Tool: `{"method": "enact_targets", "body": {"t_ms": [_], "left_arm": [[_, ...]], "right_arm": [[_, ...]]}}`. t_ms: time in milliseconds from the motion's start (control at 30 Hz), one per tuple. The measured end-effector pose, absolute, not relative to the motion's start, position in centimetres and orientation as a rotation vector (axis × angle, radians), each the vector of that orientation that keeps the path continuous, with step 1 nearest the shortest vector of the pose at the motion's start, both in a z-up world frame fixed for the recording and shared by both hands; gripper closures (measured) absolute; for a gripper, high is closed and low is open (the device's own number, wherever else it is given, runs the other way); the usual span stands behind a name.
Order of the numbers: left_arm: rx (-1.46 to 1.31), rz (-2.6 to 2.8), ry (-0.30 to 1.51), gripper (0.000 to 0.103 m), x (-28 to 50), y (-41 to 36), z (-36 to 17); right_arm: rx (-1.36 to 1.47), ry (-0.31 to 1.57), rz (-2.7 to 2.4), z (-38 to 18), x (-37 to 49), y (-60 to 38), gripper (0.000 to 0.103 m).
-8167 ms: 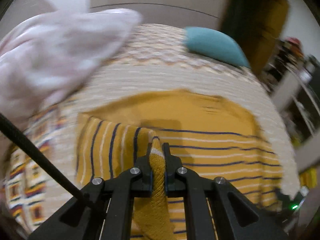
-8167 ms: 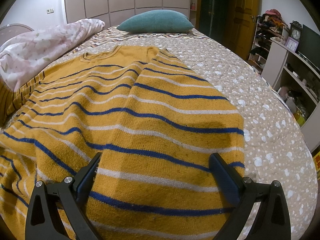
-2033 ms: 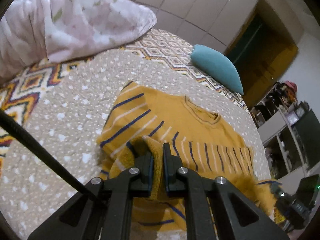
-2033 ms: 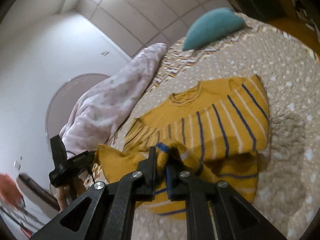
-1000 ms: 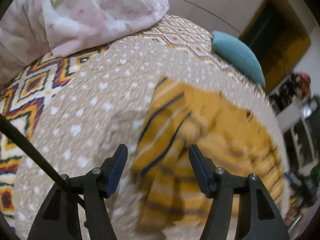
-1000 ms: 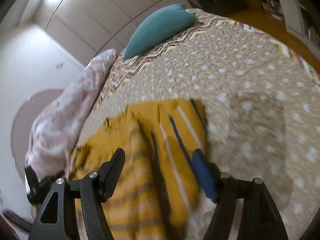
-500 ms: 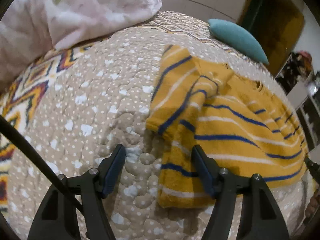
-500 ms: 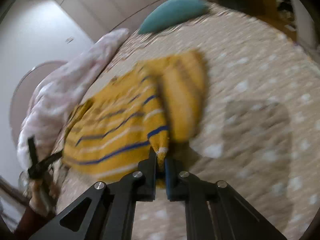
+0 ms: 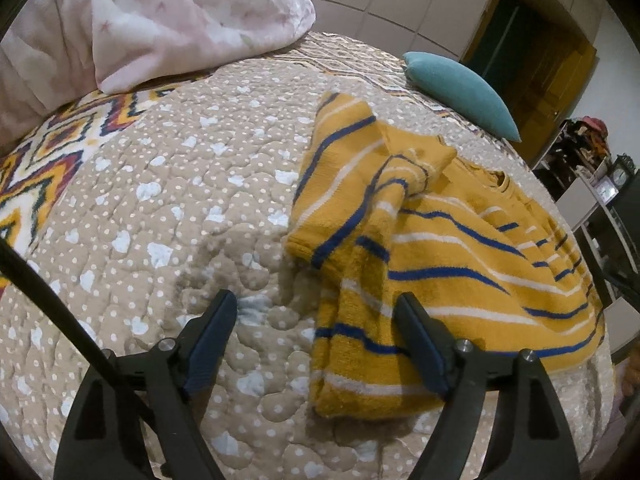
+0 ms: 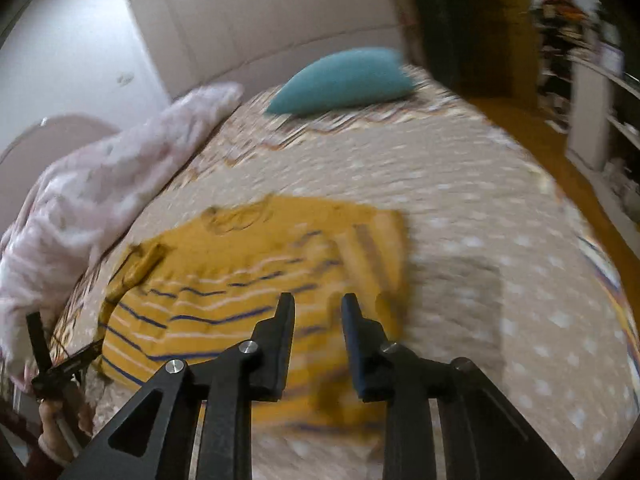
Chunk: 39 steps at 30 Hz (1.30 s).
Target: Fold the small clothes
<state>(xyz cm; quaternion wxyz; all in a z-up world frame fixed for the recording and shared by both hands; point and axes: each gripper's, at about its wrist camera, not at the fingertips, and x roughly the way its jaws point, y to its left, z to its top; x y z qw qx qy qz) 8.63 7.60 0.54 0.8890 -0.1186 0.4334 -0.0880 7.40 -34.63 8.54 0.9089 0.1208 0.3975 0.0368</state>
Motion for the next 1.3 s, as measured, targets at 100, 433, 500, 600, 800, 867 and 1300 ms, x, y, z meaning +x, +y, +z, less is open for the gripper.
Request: {"method": "enact_targets", "body": {"t_ms": [100,433,500,600,800,867,1300], "left_arm": [[-0.277,-0.196,0.89,0.022,8.5,8.0,0.5],[-0.438,-0.277,0.838,0.021,8.1,10.1,0.3],[-0.472,-0.293,0.827,0.021,8.0,10.6,0.3],[-0.516,-0.316,0.81,0.021,7.8,11.3,0.2],[-0.57,-0.343,0.785,0.021,7.6,12.1,0.0],[-0.575,-0.345,0.781,0.021,7.6,12.1,0.0],[-0.587,-0.349,0.789,0.021,7.6,12.4,-0.2]], "right_arm": [[0.233,0.9,0.086,5.7,12.8,-33.1,0.077],[0.142,0.901,0.152,8.2,16.6,-25.1,0.076],[0.096,0.938,0.315,8.2,16.2,-20.2,0.076],[-0.031,0.97,0.39,6.6,16.5,-14.5,0.077],[-0.238,1.028,0.383,2.0,21.2,-5.3,0.078],[-0.263,1.01,0.385,1.6,23.0,-2.7,0.078],[-0.202,0.982,0.358,7.5,21.8,-5.7,0.053]]}}
